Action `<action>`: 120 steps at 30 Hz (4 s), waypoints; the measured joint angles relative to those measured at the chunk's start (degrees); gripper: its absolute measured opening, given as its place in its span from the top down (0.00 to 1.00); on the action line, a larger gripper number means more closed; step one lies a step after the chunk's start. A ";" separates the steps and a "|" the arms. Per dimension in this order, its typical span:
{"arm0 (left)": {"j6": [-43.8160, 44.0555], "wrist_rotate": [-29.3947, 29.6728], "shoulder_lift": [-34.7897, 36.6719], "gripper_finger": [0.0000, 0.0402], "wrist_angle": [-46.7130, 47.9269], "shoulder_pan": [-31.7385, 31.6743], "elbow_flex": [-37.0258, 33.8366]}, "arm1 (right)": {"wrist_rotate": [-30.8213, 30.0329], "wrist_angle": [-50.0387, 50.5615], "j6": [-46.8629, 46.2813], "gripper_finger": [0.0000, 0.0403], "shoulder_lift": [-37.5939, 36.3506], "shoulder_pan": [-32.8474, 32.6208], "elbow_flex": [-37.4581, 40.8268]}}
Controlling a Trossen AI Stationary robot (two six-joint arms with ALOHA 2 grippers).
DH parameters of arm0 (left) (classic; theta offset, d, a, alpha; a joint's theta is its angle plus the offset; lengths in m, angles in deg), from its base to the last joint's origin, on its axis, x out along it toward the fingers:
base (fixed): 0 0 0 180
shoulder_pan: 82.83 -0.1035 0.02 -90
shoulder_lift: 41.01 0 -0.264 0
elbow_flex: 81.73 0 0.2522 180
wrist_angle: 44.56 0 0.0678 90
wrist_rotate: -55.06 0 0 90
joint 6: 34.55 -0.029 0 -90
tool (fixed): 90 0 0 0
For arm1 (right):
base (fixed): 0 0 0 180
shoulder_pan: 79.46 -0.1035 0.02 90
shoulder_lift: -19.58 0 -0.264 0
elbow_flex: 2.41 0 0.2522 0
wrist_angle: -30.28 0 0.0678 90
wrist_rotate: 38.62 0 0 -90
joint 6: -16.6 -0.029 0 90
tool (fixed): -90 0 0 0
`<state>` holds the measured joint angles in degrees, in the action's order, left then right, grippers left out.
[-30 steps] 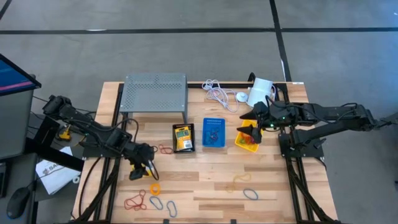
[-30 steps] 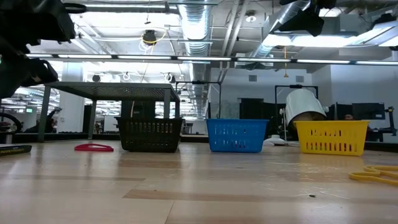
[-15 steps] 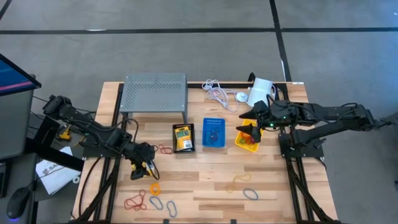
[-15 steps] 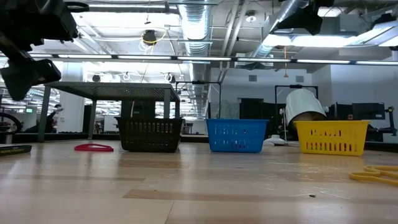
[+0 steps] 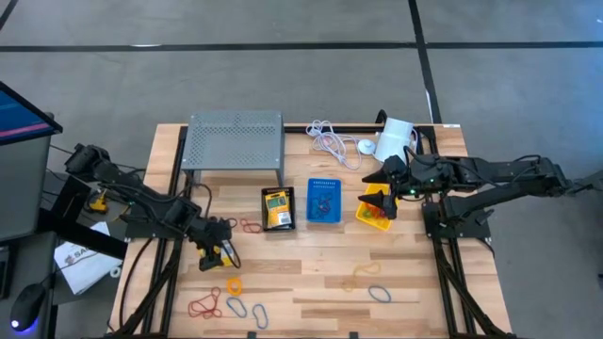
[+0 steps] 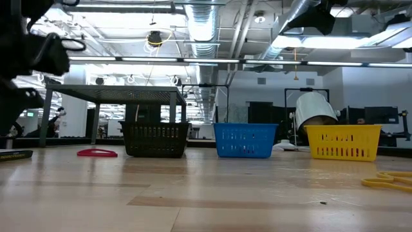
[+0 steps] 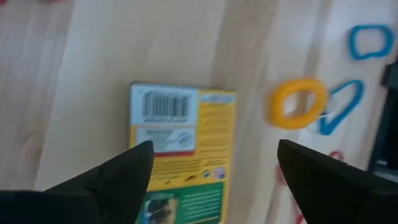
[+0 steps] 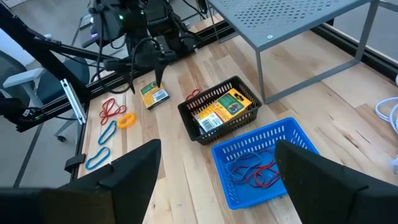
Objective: Pick & Place Office Desk Supplies
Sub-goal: Put the crayon box into the black basket
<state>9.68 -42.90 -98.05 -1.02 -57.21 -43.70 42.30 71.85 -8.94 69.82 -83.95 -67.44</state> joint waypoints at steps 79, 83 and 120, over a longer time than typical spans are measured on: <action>-4.79 7.85 -23.28 0.15 13.80 6.39 14.99 | 0.04 -1.03 -1.51 0.23 0.03 0.00 0.00; -2.61 9.69 -22.32 0.15 14.23 6.35 14.99 | 0.02 -0.79 -1.51 0.23 0.61 -0.46 0.02; -0.26 10.09 -21.31 0.17 3.71 6.35 7.58 | 0.00 -1.75 -1.50 0.23 2.58 -6.12 0.02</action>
<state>9.41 -32.81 -119.36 2.69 -50.87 -36.11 42.30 70.10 -10.44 72.40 -90.07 -67.42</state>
